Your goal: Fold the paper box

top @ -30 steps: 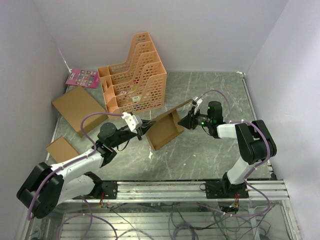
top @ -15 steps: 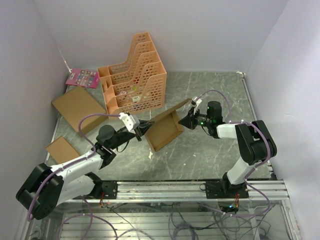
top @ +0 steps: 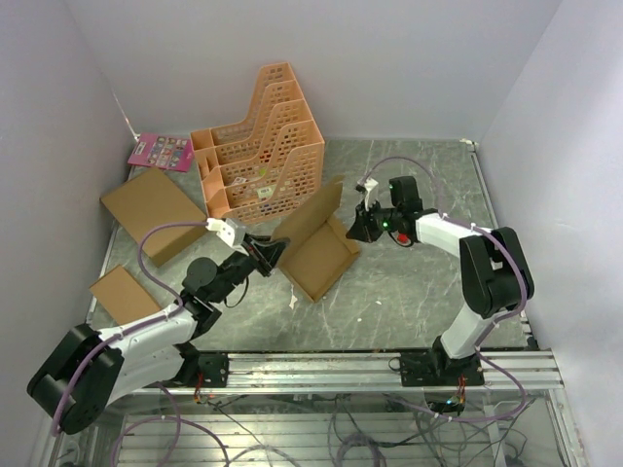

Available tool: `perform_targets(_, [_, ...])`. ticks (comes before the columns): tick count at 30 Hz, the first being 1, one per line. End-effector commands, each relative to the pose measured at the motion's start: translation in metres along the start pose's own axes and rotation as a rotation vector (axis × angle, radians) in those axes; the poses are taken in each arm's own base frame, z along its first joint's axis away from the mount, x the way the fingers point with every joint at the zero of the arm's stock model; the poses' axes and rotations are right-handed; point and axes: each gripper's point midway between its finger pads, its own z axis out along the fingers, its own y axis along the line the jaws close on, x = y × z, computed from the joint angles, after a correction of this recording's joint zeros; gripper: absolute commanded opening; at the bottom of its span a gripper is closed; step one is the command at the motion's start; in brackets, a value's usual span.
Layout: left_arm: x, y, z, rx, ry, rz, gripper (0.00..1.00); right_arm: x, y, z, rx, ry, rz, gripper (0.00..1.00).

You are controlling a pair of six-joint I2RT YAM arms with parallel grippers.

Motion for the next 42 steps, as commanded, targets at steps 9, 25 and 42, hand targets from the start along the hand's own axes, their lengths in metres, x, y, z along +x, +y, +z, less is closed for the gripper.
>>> perform_targets(9, [0.019, 0.013, -0.009, -0.12, 0.039, -0.149, 0.45, 0.049, 0.007, -0.001, 0.06, 0.262, -0.003, 0.0])
perform_targets(25, [0.048, 0.015, -0.005, -0.115, 0.166, -0.088, 0.07, 0.054, 0.01, 0.012, 0.074, 0.319, -0.08, 0.13])
perform_targets(42, [0.044, 0.014, -0.005, -0.108, 0.169, -0.063, 0.07, 0.06, -0.008, 0.023, 0.225, 0.384, -0.191, 0.0])
